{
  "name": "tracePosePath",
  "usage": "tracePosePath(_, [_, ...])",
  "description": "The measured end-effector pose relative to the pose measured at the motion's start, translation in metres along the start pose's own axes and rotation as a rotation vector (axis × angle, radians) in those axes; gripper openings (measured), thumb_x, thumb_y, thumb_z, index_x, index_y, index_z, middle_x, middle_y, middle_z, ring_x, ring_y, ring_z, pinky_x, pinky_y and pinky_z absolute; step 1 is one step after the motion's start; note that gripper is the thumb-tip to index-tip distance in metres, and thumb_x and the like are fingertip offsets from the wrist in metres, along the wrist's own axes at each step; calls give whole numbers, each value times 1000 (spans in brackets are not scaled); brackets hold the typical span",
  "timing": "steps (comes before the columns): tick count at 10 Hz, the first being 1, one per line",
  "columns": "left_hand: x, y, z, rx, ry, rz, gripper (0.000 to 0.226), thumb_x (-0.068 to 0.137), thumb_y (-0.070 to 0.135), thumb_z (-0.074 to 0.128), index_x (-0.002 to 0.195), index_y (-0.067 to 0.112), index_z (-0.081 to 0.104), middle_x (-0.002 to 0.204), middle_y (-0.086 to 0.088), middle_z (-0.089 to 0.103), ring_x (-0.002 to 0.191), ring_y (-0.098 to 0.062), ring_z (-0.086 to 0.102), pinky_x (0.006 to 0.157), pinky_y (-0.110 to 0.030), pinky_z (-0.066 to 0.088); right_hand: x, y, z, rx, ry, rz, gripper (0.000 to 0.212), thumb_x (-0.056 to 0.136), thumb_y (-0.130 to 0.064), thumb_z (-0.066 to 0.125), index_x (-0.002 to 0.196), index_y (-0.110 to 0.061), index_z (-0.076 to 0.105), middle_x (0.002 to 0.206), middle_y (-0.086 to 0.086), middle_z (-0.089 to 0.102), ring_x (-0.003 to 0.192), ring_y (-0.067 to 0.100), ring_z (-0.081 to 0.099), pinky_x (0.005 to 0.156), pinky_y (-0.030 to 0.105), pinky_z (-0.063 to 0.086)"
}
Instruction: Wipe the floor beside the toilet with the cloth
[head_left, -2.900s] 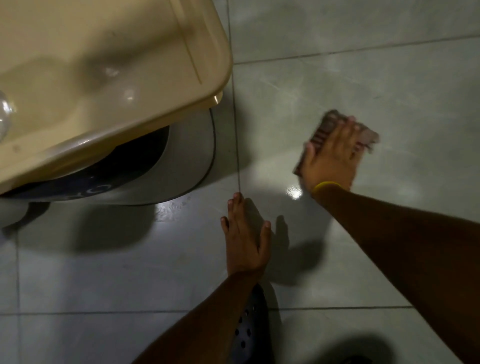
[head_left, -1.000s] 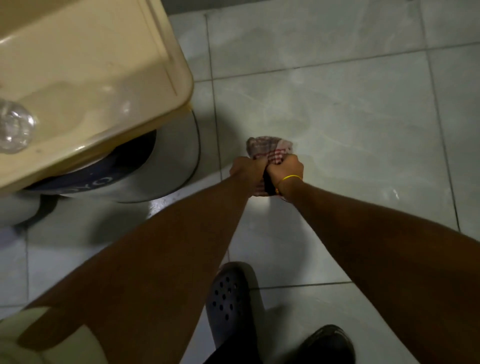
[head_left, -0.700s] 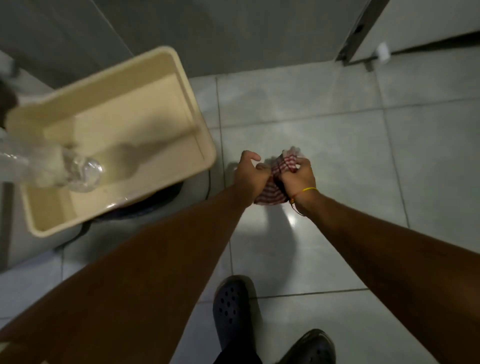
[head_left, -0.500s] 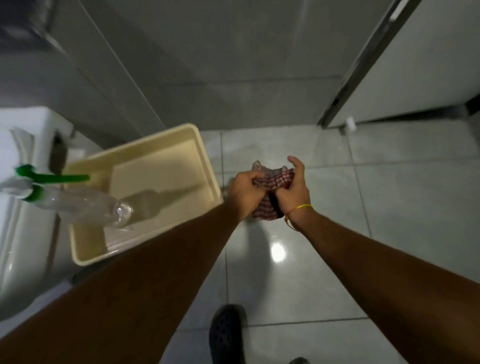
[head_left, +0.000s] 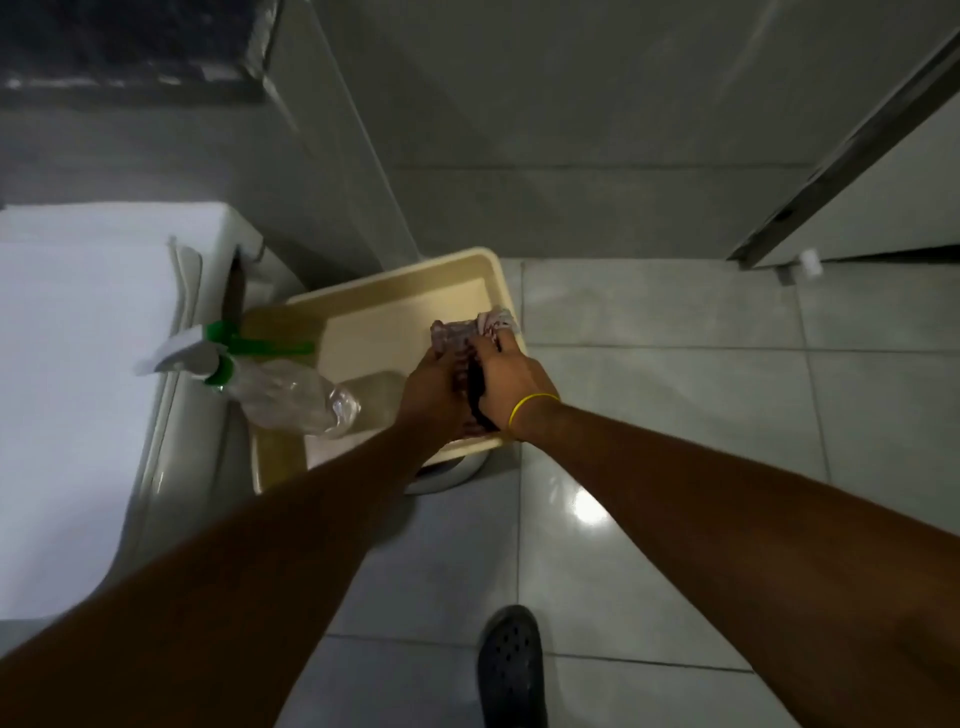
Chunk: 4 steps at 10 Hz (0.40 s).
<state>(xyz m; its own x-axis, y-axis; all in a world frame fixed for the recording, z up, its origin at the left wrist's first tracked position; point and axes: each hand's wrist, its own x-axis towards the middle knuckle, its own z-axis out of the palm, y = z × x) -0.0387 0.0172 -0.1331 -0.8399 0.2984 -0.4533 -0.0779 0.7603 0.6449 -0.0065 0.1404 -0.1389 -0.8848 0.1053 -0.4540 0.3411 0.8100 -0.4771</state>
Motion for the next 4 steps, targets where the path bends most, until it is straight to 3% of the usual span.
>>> tracePosePath(1, [6, -21, 7, 107, -55, -15, 61, 100, 43, 38, 156, 20, 47, 158, -13, 53, 134, -39, 59, 113, -34, 45, 12, 1, 23, -129, -31, -42, 85, 92, -17, 69, 167, -16, 28, 172, 23, 20, 128, 53, 61, 103, 50, 56])
tracePosePath(2, [12, -38, 14, 407, -116, -59, 59, 98, 39, 49, 155, 23, 44, 150, -23, 43, 128, -51, 54, 106, -51, 45, 21, 8, 37, -264, -43, -33, 87, 91, -25, 70, 166, -9, 30, 171, 26, 16, 136, 50, 55, 108, 48, 54])
tracePosePath(3, [13, -30, 10, 593, -139, -127, 72, 93, 43, 60, 157, 21, 34, 147, -23, 35, 127, -53, 51, 102, -54, 45, 18, 4, 31, -341, -34, -40, 80, 93, -28, 67, 162, -3, 35, 169, 26, 16, 144, 47, 44, 114, 46, 51])
tracePosePath(4, [-1, -2, 3, 703, -102, -143, 88, 89, 49, 65, 162, 20, 26, 148, -17, 36, 131, -45, 48, 102, -50, 45, -6, -3, 9, -323, 70, -22, 65, 91, -25, 64, 149, 1, 48, 154, 23, 31, 132, 44, 46, 104, 46, 55])
